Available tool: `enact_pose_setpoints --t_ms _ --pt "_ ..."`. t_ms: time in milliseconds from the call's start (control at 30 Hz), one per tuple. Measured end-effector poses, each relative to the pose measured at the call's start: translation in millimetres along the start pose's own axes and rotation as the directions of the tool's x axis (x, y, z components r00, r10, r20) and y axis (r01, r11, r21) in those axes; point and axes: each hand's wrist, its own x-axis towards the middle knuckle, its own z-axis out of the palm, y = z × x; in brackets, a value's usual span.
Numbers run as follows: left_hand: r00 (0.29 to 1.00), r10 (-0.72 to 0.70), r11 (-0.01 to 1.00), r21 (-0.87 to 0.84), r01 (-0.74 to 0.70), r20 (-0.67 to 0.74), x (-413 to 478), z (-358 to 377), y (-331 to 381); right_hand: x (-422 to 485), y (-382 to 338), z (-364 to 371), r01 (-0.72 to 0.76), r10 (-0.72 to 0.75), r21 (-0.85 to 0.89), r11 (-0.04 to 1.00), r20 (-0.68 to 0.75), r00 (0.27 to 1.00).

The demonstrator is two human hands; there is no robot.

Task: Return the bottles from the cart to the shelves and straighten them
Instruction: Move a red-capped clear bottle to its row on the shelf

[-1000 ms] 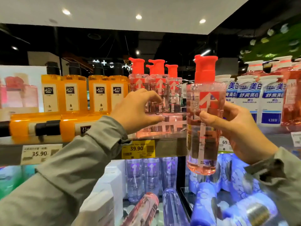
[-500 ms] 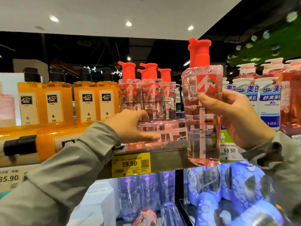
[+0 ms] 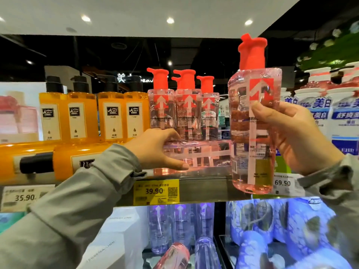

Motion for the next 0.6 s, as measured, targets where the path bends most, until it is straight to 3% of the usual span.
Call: enact_pose_setpoints --t_ms 333,600 --pt "0.989 -0.02 0.999 -0.04 0.014 -0.147 -5.4 -10.4 3.4 16.1 -5.1 -5.2 0.018 -0.02 0.053 0.998 0.033 0.999" --pt "0.992 -0.055 0.98 0.183 0.074 -0.111 -11.2 -61.1 -3.1 41.2 -0.4 -12.2 0.014 -0.01 0.062 0.998 -0.062 0.998"
